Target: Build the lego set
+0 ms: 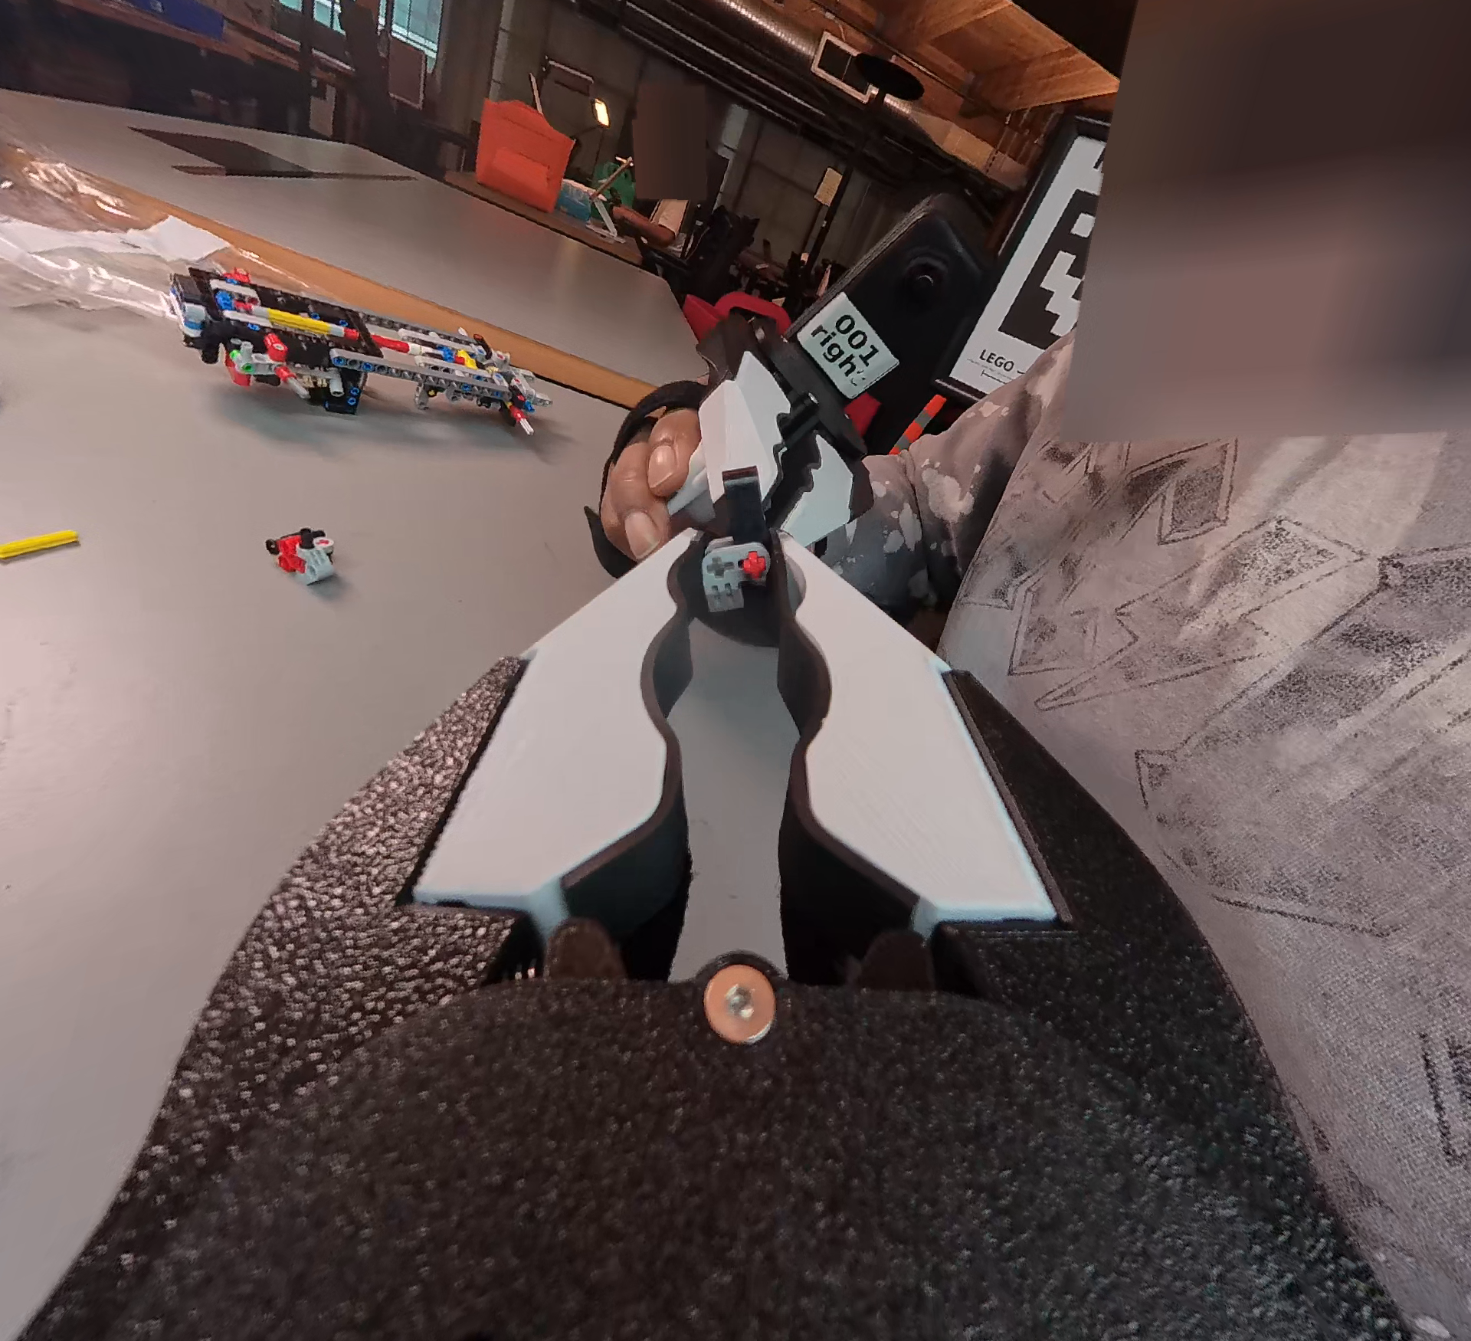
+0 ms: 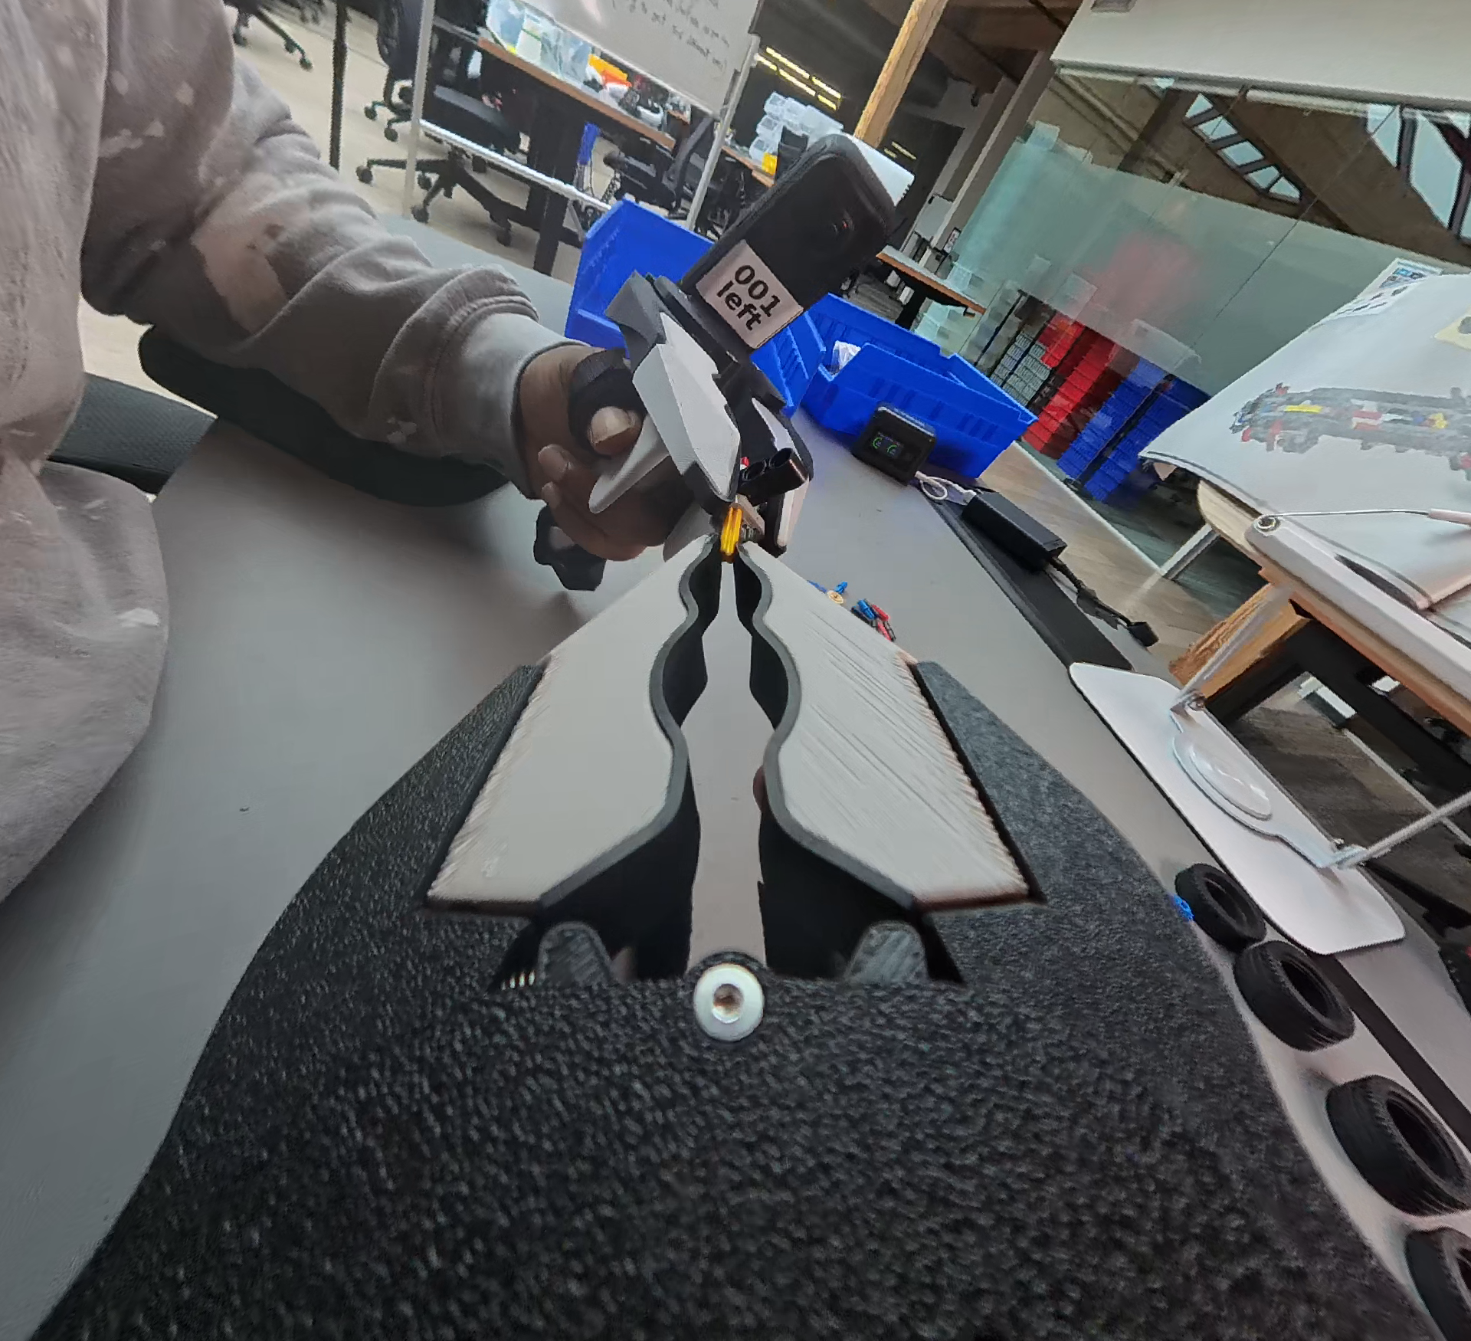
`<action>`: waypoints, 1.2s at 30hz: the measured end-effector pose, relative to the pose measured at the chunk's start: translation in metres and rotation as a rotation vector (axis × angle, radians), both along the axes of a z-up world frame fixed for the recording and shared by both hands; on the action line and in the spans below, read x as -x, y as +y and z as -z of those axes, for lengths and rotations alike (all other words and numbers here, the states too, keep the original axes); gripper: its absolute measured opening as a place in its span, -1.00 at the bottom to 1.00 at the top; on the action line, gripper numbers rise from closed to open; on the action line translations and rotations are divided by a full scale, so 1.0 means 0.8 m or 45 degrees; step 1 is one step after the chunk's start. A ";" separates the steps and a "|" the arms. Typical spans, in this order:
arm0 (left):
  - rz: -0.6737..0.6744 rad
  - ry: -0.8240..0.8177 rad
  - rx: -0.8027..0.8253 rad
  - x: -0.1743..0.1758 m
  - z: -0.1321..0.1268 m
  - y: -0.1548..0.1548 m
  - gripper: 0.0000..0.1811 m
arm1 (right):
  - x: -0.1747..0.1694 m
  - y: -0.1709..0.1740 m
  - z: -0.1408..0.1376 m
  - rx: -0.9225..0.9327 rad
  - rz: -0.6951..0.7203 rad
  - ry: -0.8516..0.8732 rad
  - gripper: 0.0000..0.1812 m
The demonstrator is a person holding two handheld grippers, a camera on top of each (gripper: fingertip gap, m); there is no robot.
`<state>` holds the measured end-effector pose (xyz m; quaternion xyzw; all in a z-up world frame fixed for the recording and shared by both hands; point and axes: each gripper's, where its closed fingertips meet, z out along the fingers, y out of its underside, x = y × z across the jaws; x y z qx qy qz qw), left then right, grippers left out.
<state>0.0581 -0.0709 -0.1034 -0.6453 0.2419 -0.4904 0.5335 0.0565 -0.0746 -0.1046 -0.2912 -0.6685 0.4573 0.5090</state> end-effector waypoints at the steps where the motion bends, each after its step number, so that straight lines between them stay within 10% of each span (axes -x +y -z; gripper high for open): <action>1: 0.004 -0.003 0.019 0.000 0.003 -0.001 -0.84 | 0.000 -0.001 0.003 0.009 -0.002 -0.011 -0.99; 36: 0.019 0.126 -0.009 -0.006 0.010 0.003 -0.84 | 0.001 -0.001 0.008 0.102 -0.064 -0.076 -1.00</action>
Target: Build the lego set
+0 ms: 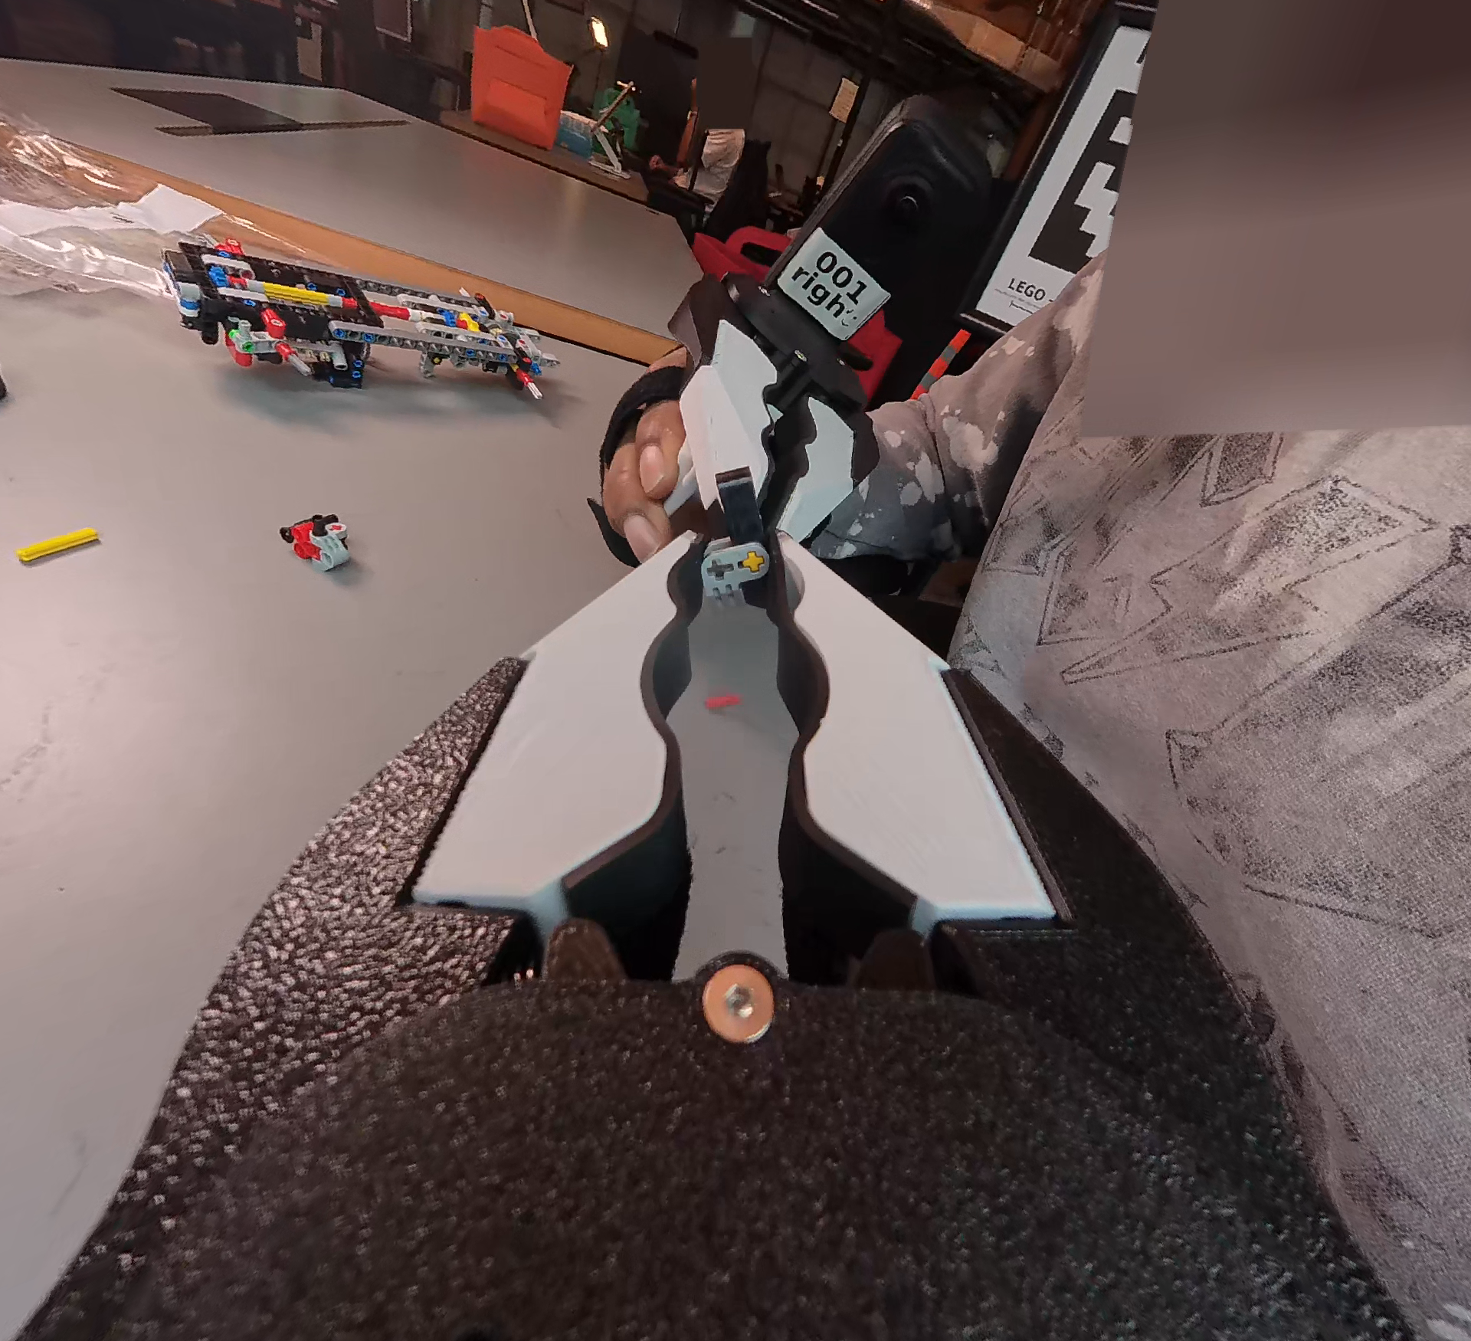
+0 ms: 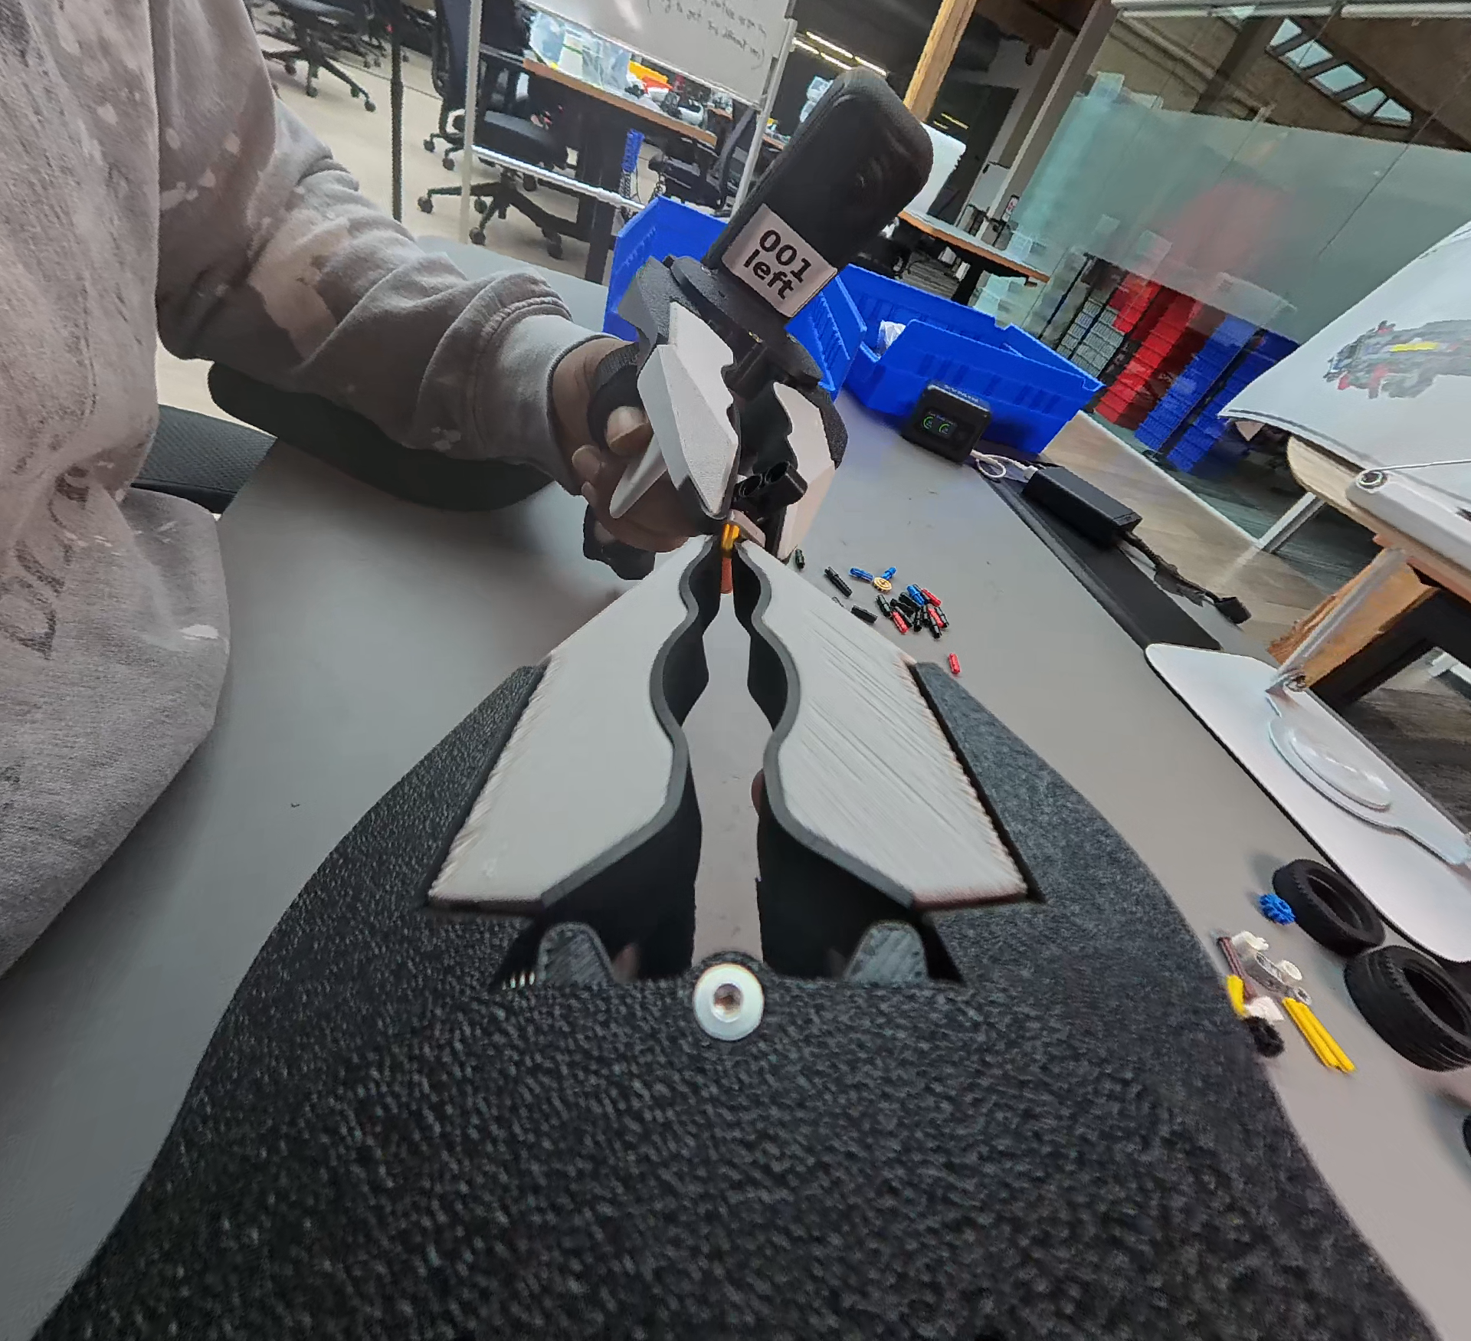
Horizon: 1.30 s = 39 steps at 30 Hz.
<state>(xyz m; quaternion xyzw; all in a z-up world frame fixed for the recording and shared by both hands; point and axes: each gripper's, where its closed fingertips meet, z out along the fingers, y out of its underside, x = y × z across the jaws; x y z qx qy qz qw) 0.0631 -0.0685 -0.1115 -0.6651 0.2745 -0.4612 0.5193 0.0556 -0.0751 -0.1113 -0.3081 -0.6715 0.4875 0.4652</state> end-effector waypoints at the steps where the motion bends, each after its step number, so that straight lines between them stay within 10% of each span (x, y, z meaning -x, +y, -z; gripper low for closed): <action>1: -0.002 0.008 -0.007 0.000 0.000 0.000 -0.84 | 0.000 0.000 0.000 0.007 -0.002 -0.002 -1.00; 14: -0.028 0.020 -0.028 0.002 -0.001 0.000 -0.84 | -0.003 0.003 0.001 0.085 -0.036 -0.041 -1.00; 17: -0.292 -0.344 -0.107 0.107 -0.061 0.008 -0.93 | -0.018 0.045 -0.002 0.144 0.067 -0.023 -1.00; 21: -0.167 0.042 -0.128 0.038 -0.013 0.002 -0.82 | 0.011 0.026 0.003 0.051 0.082 -0.010 -1.00; 26: -0.178 -0.064 -0.001 0.043 -0.010 0.011 -0.84 | 0.020 0.012 0.003 -0.027 0.070 0.014 -0.77; 39: -0.050 -0.087 0.187 0.019 0.007 0.003 -0.84 | 0.021 0.005 0.005 -0.320 0.129 0.071 -0.97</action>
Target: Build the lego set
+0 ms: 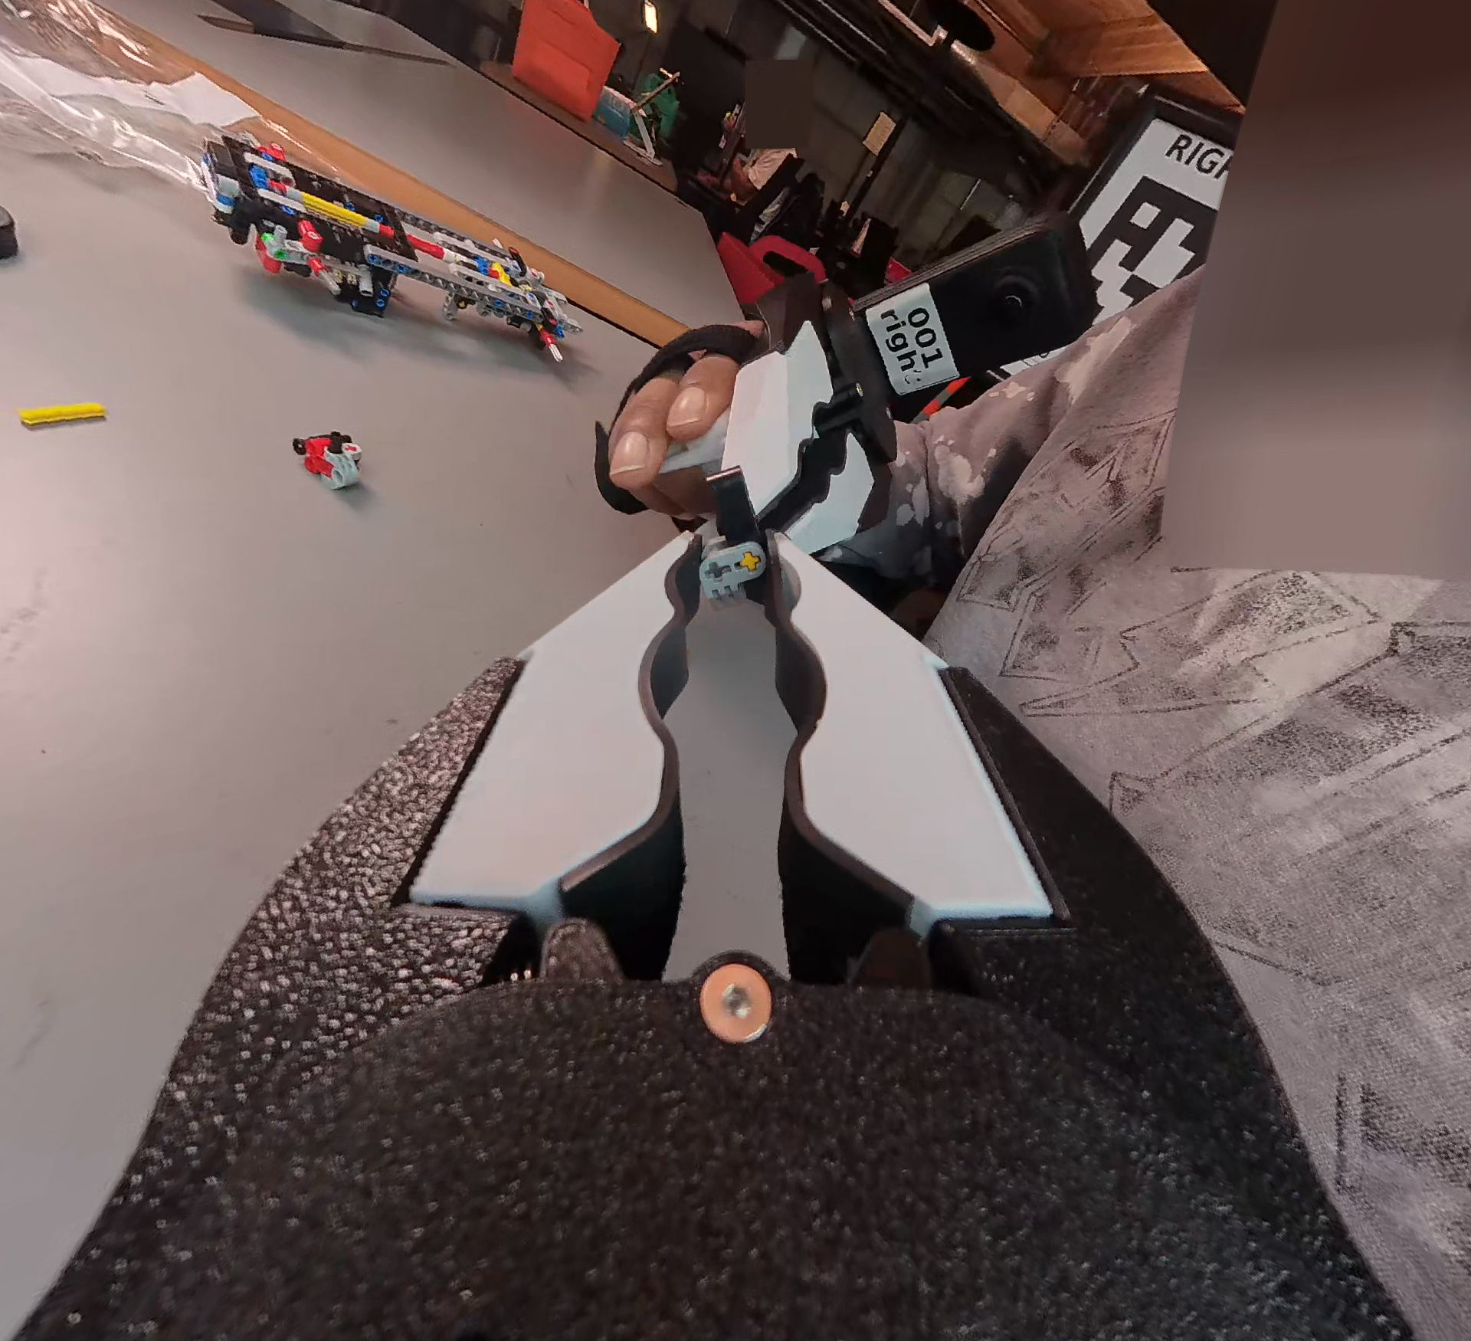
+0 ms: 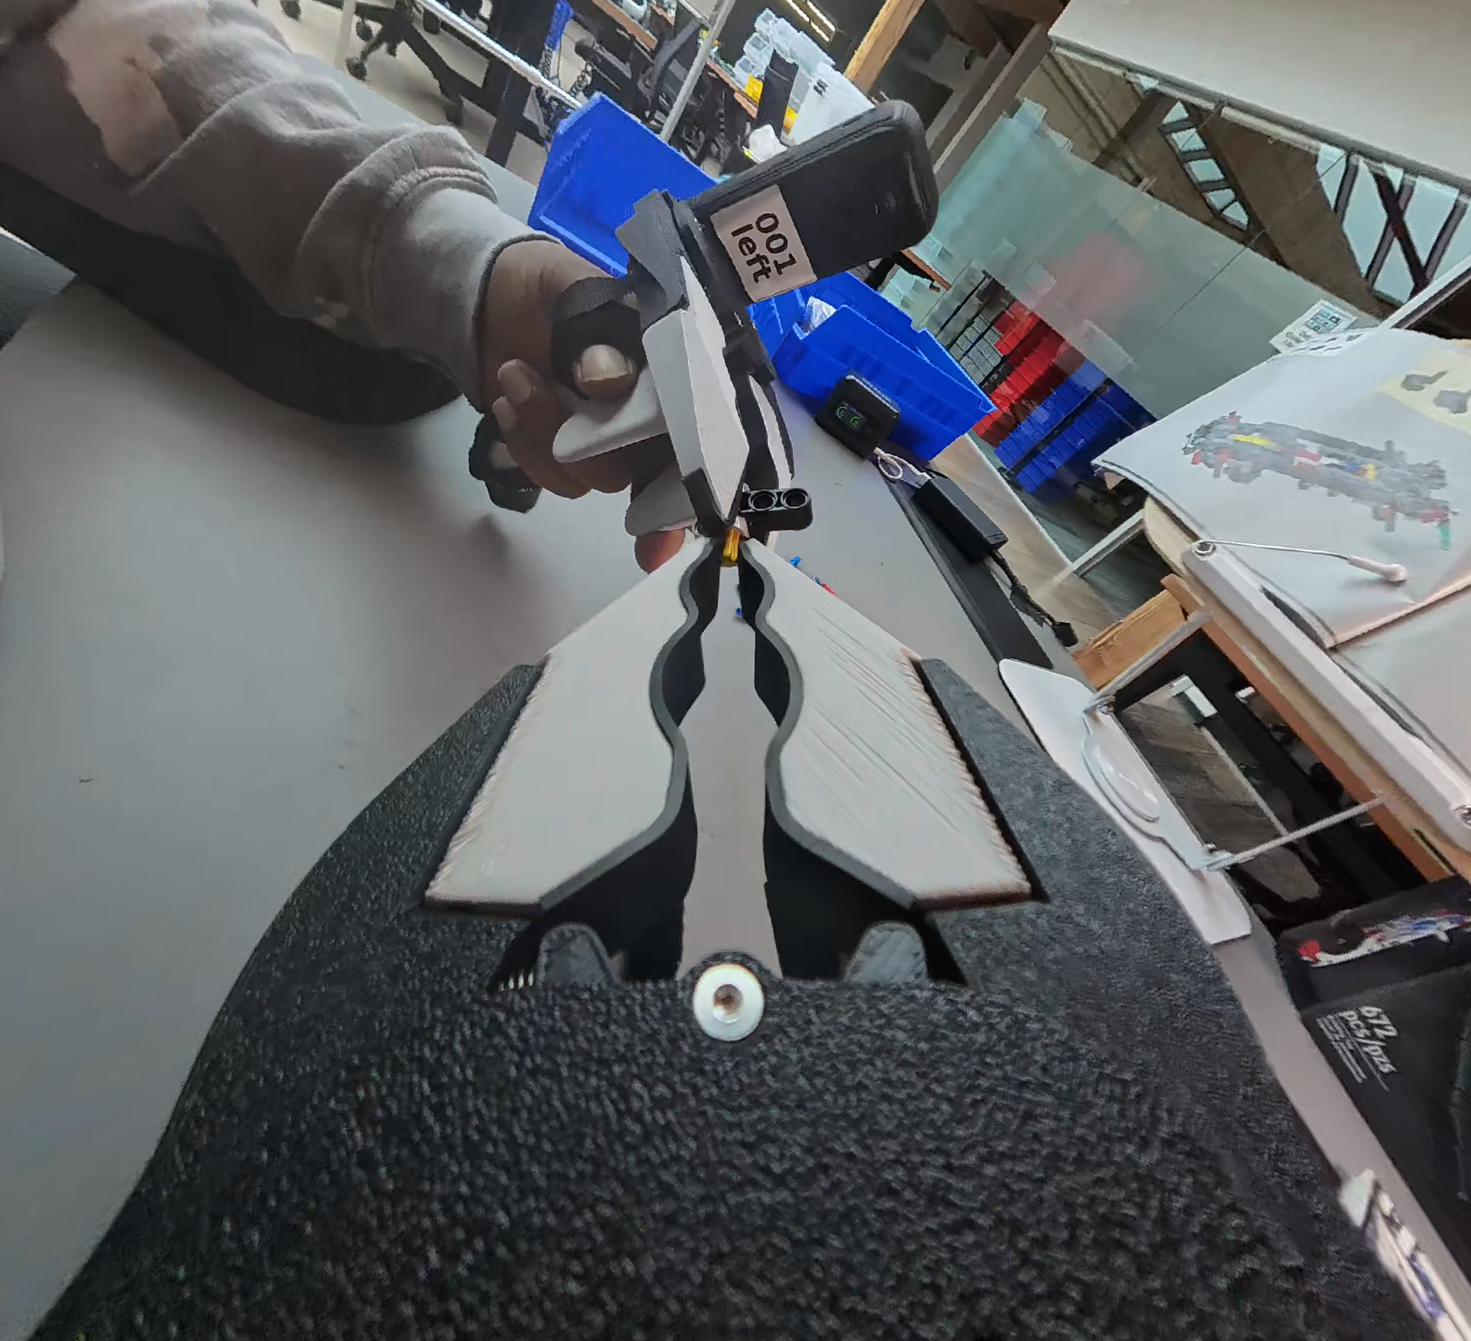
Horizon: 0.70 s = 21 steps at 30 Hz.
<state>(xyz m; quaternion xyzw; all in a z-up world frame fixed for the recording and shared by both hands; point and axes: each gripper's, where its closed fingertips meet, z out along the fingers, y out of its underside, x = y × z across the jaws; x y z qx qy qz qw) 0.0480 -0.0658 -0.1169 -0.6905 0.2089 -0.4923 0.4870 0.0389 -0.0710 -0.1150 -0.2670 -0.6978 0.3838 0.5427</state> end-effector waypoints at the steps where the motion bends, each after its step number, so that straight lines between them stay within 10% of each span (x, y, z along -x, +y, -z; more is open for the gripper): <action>1: 0.009 -0.008 0.026 0.000 0.001 0.000 -0.84 | 0.000 0.000 0.002 -0.022 0.001 -0.014 -0.97; 17: -0.075 -0.174 -0.001 0.003 -0.018 0.009 -0.87 | -0.006 0.011 -0.013 0.248 -0.020 -0.041 -0.99; 21: -0.422 -0.423 -0.060 0.116 -0.046 0.024 -0.93 | -0.023 0.041 -0.013 0.329 0.043 -0.025 -1.00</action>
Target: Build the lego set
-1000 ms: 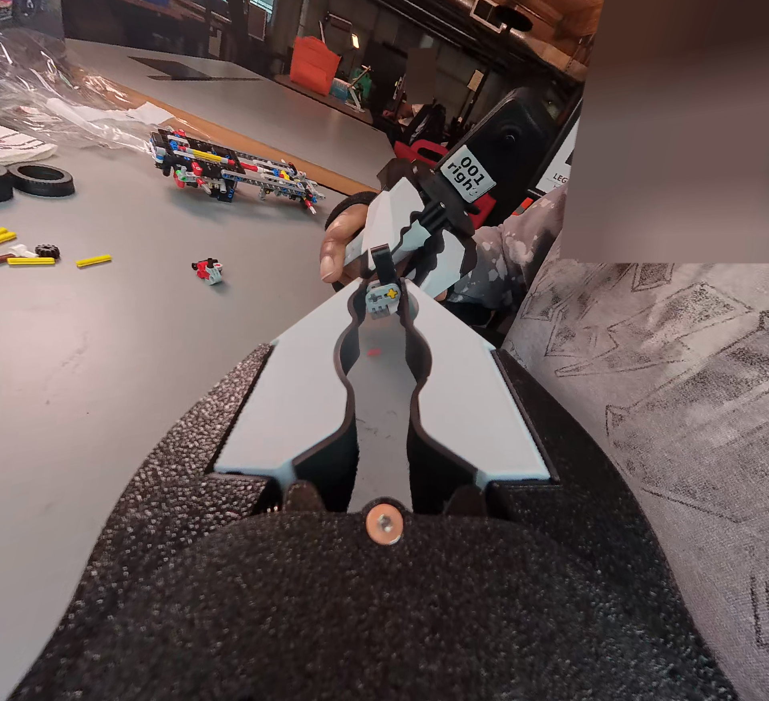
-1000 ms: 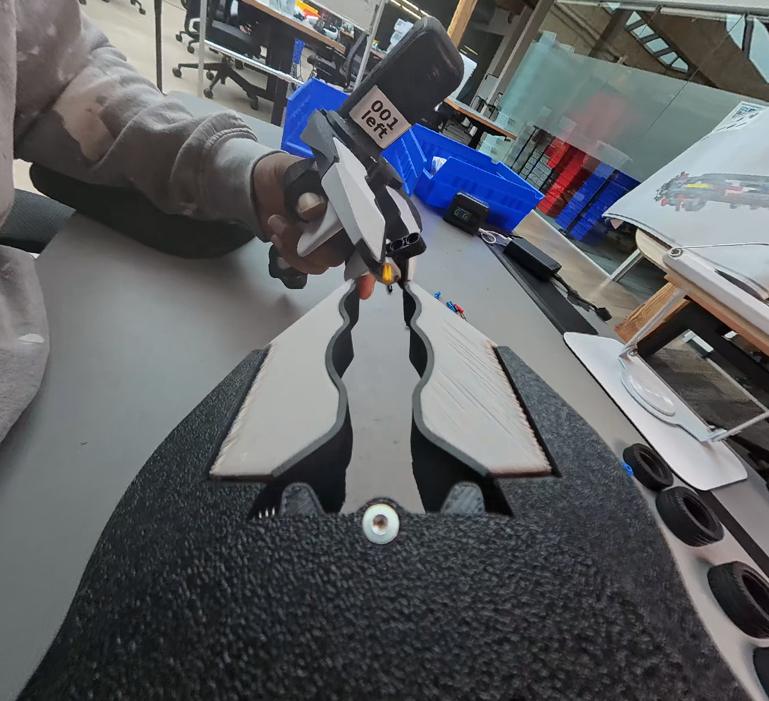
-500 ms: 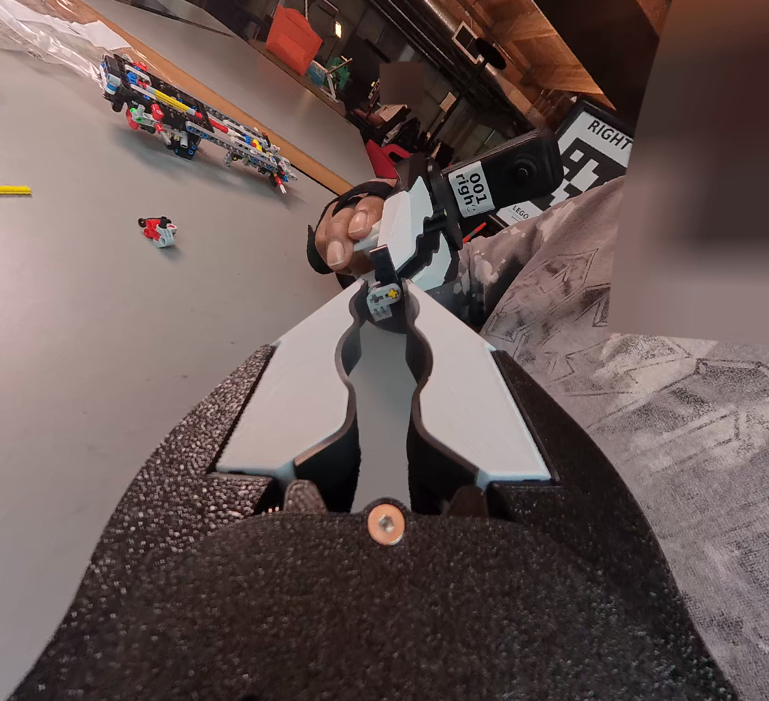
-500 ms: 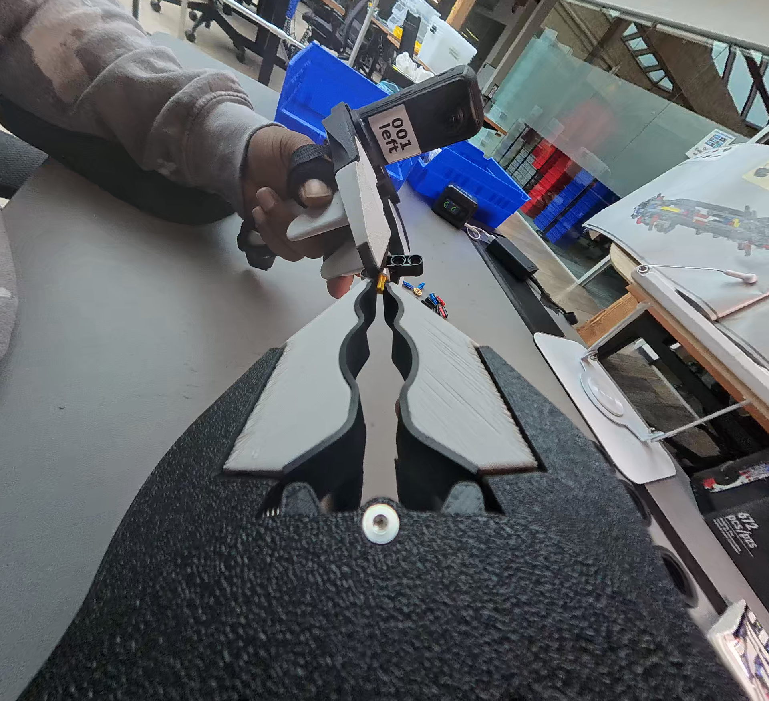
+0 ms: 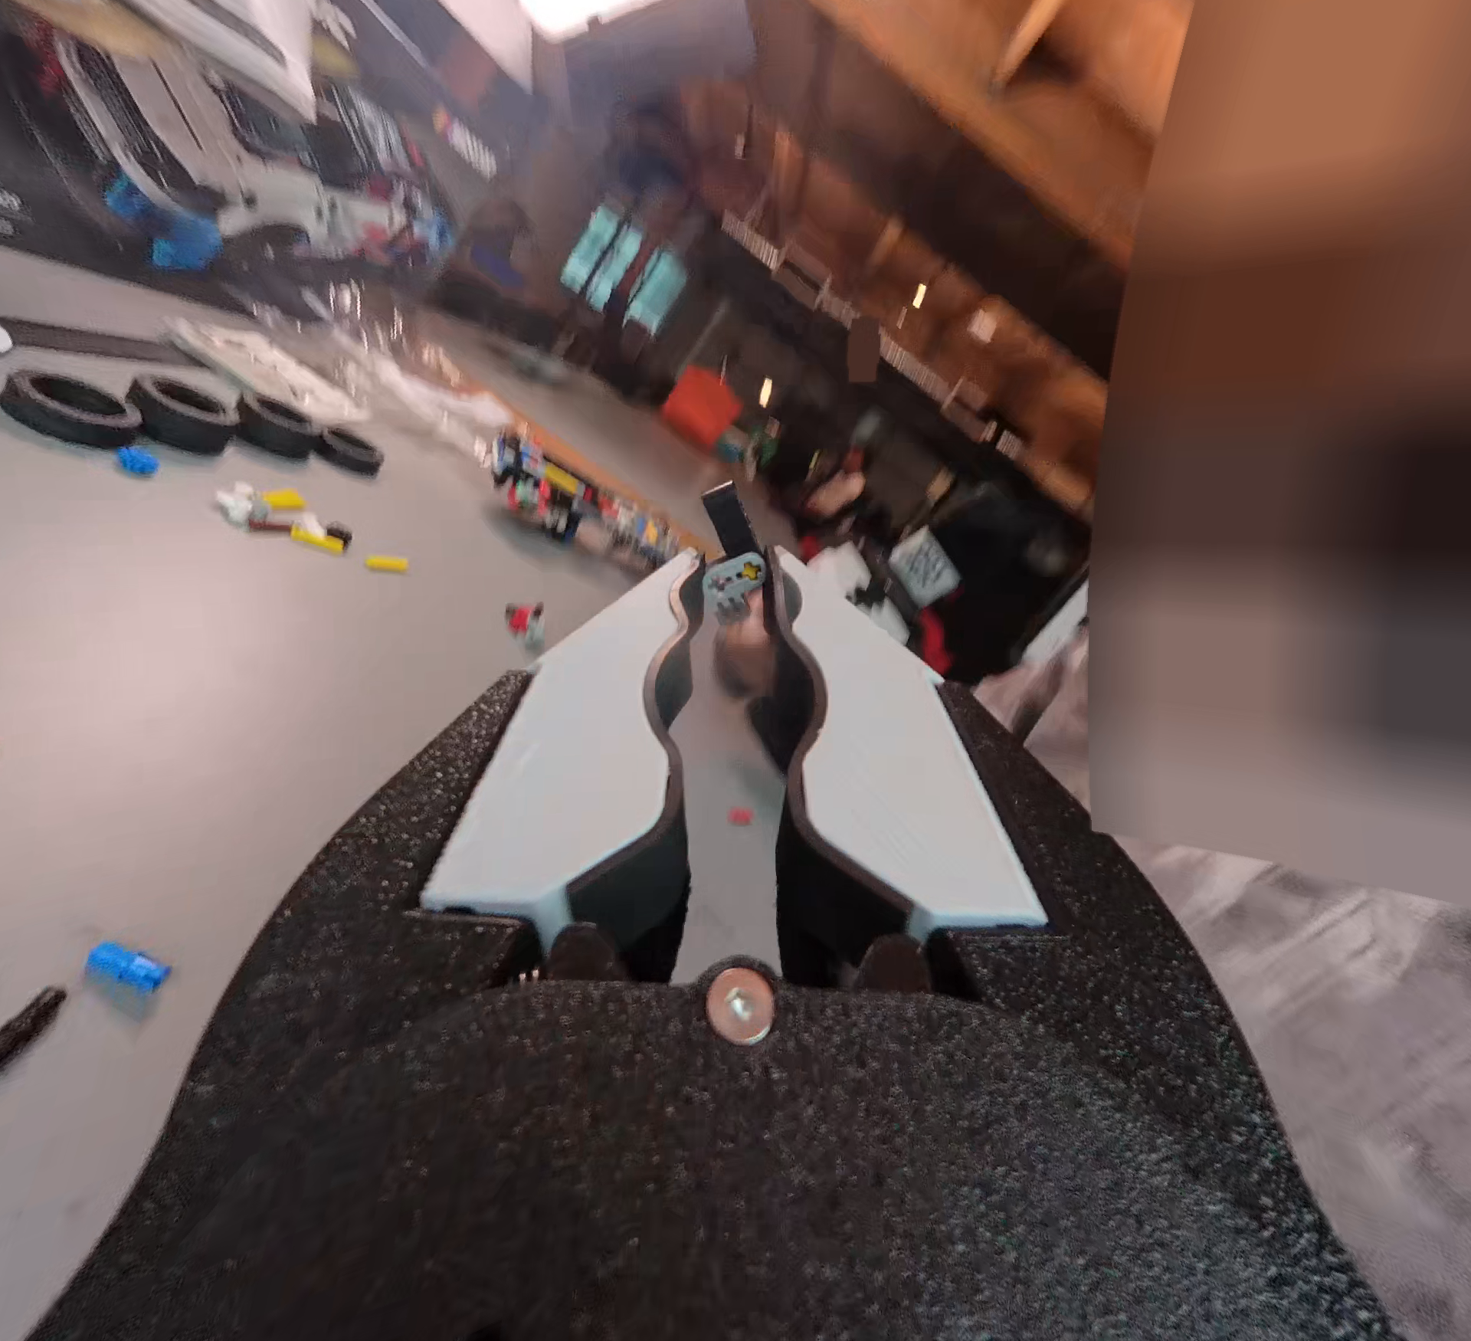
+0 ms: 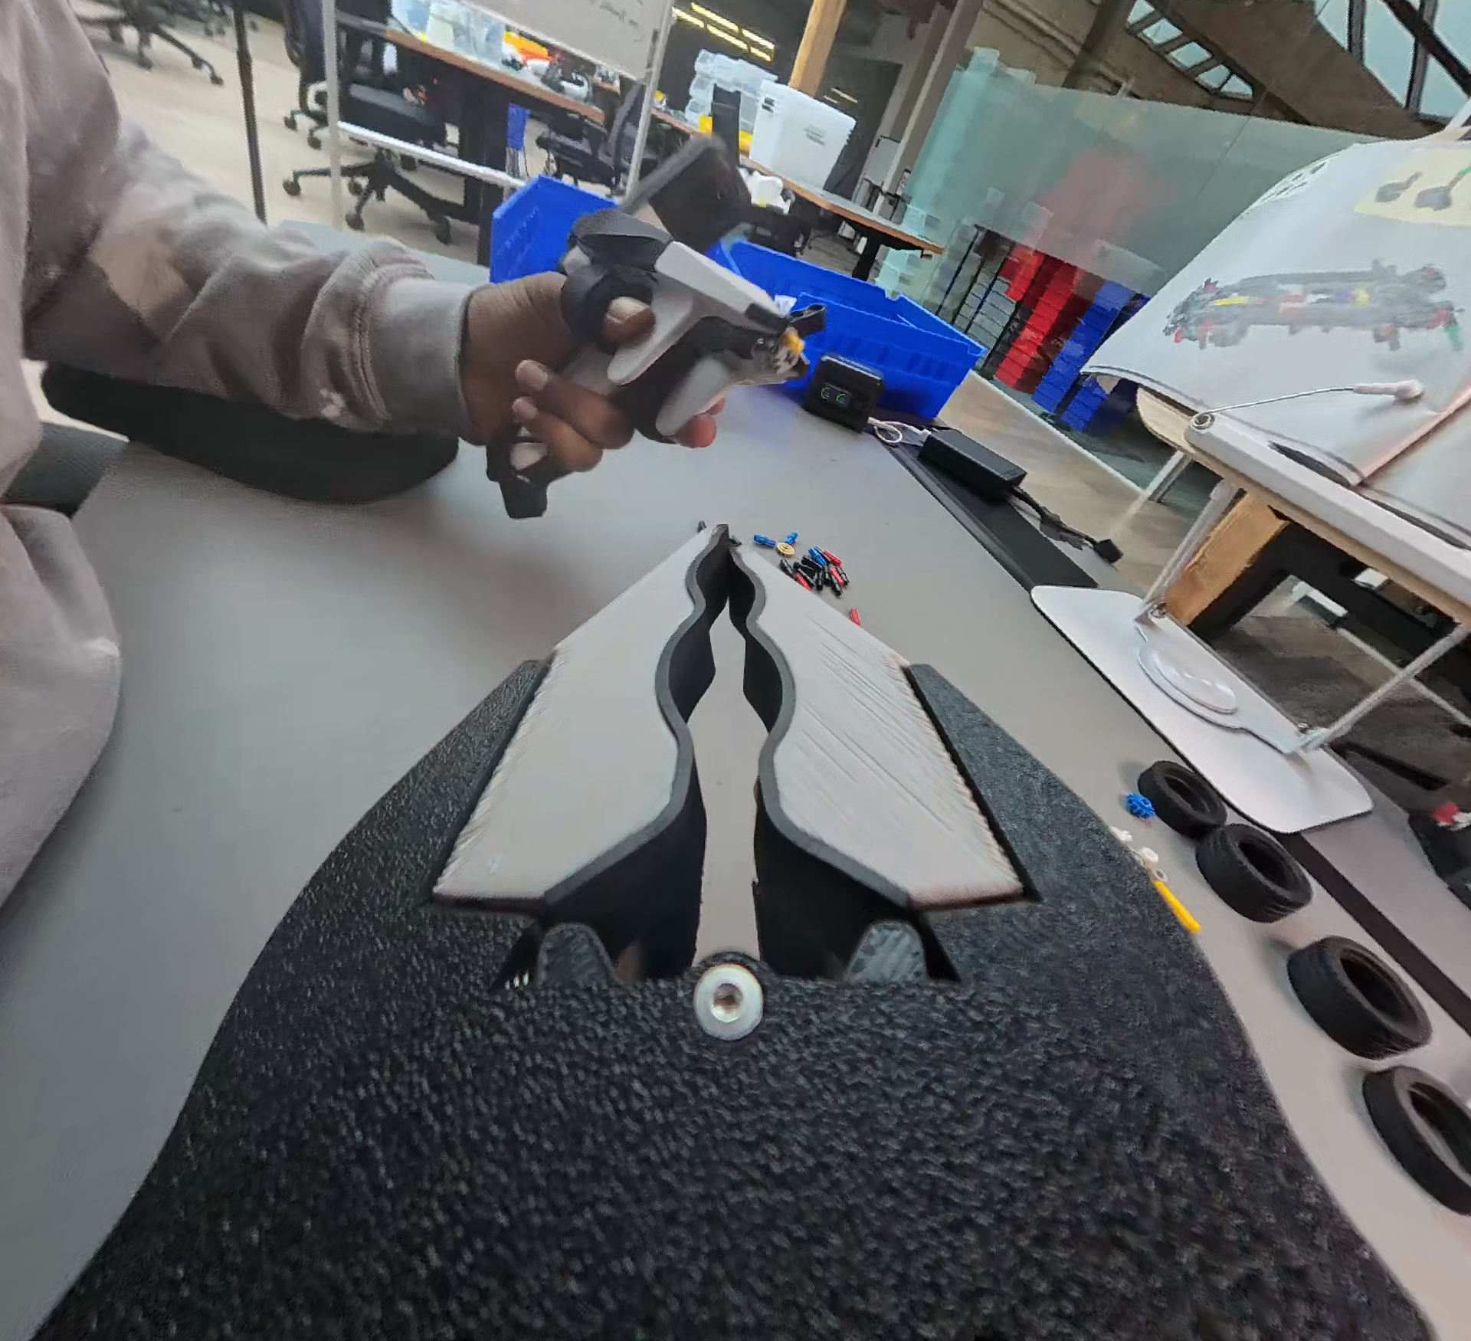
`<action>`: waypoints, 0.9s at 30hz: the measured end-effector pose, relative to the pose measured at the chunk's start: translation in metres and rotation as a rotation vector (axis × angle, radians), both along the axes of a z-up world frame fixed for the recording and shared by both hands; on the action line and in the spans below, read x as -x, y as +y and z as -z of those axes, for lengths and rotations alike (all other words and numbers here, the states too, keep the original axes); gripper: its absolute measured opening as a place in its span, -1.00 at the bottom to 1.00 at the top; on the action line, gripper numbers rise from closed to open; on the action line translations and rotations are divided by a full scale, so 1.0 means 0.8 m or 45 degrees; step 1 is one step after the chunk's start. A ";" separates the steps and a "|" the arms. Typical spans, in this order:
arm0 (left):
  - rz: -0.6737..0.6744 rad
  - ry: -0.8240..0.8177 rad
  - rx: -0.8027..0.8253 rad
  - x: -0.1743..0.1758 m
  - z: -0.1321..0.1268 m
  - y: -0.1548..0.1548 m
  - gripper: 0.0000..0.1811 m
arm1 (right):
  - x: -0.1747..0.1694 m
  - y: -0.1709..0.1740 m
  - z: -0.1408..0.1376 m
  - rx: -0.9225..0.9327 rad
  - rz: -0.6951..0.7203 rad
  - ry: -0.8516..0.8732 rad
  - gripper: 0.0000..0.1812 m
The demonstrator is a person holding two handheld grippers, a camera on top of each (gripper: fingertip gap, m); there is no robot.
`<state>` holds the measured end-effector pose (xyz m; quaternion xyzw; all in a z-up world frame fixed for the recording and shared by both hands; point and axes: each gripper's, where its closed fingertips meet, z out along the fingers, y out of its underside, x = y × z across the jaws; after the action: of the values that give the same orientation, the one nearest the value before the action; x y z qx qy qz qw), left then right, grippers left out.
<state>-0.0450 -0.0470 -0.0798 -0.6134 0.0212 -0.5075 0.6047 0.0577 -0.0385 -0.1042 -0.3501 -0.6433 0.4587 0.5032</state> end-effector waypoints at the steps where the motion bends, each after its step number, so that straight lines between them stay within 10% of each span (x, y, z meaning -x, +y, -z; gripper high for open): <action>1: 0.080 0.159 0.024 -0.033 0.019 -0.006 -0.85 | 0.005 -0.006 0.005 -0.045 -0.005 -0.005 -1.00; 4: 0.270 0.270 0.042 -0.101 0.032 -0.008 -0.84 | 0.026 -0.010 0.010 -0.111 0.030 -0.004 -1.00; 8: 0.276 0.230 0.127 -0.097 0.043 -0.001 -0.85 | 0.028 -0.021 0.015 -0.166 -0.011 -0.023 -0.75; 27: 0.143 0.317 0.255 -0.104 0.059 0.013 -0.87 | 0.032 -0.007 0.030 -0.314 0.084 -0.159 -0.99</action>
<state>0.0379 -0.0370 -0.1267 -0.7266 0.0795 -0.4603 0.5037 0.0323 -0.0440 -0.1281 -0.3345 -0.7130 0.3365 0.5162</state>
